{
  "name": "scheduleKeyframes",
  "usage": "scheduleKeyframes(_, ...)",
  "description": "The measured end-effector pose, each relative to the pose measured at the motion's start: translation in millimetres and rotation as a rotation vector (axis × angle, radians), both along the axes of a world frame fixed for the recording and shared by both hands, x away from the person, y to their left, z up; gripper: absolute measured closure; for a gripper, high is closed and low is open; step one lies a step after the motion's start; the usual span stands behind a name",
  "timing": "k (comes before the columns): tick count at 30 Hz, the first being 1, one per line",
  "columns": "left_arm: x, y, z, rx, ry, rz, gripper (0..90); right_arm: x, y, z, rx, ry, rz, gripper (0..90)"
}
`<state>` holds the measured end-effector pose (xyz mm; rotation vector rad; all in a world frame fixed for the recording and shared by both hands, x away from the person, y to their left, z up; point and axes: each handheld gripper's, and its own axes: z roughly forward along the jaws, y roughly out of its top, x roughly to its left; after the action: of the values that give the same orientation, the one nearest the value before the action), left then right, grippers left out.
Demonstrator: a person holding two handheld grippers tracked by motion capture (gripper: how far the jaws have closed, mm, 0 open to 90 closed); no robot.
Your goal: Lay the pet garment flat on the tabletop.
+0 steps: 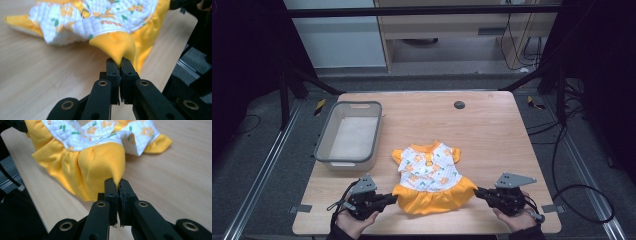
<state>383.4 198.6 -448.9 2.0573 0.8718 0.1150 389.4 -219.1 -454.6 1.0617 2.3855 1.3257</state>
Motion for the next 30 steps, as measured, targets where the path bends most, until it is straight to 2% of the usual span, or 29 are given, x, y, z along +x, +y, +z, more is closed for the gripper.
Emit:
scheduleKeyframes(3, -2.1, -2.1, -11.5, 0.061, 0.029, -0.002, 85.9, -9.8, -1.9, -9.9, -0.040, 0.036, 0.012, 85.1)
scheduleKeyframes(4, -1.7, -3.1, -14.3, 0.073, 0.028, 0.004, 84.6, -10.5, -1.2, -13.7, -0.060, 0.040, 0.014, 83.7)
scheduleKeyframes(6, 0.0, -3.8, -16.0, 0.082, 0.017, 0.025, 71.1, -9.8, 0.7, -18.1, -0.078, 0.040, 0.013, 78.3)
scheduleKeyframes(7, 0.3, -3.1, -15.5, 0.074, 0.006, 0.035, 63.0, -9.2, 1.1, -17.9, -0.079, 0.033, 0.010, 76.2)
scheduleKeyframes(10, 0.4, 3.4, -8.6, 0.024, -0.049, 0.064, 48.8, -8.0, 0.1, -12.7, -0.047, -0.010, -0.003, 68.3)
scheduleKeyframes(13, 4.6, 10.9, 1.1, -0.018, -0.107, 0.091, 43.0, -6.6, -2.0, -3.9, -0.017, -0.062, -0.020, 63.6)
scheduleKeyframes(15, 9.6, 13.8, 7.5, -0.022, -0.140, 0.111, 40.3, -2.1, -3.5, 2.2, 0.013, -0.083, -0.038, 60.1)
scheduleKeyframes(18, 23.6, 13.7, 17.2, -0.016, -0.185, 0.148, 39.0, 10.2, -2.7, 9.2, 0.037, -0.106, -0.068, 56.2)
scheduleKeyframes(21, 45.4, 7.7, 24.0, 0.010, -0.216, 0.177, 38.8, 30.5, 2.8, 13.8, 0.035, -0.121, -0.085, 51.8)
scheduleKeyframes(26, 84.8, -11.4, 24.8, 0.086, -0.251, 0.223, 39.3, 65.6, 14.8, 13.9, 0.046, -0.096, -0.116, 46.6)
scheduleKeyframes(28, 98.7, -18.9, 22.1, 0.126, -0.255, 0.231, 39.5, 82.1, 22.1, 10.7, 0.022, -0.084, -0.124, 47.3)
scheduleKeyframes(30, 112.3, -23.8, 17.3, 0.147, -0.250, 0.240, 39.5, 95.7, 28.3, 7.4, -0.008, -0.073, -0.130, 47.1)
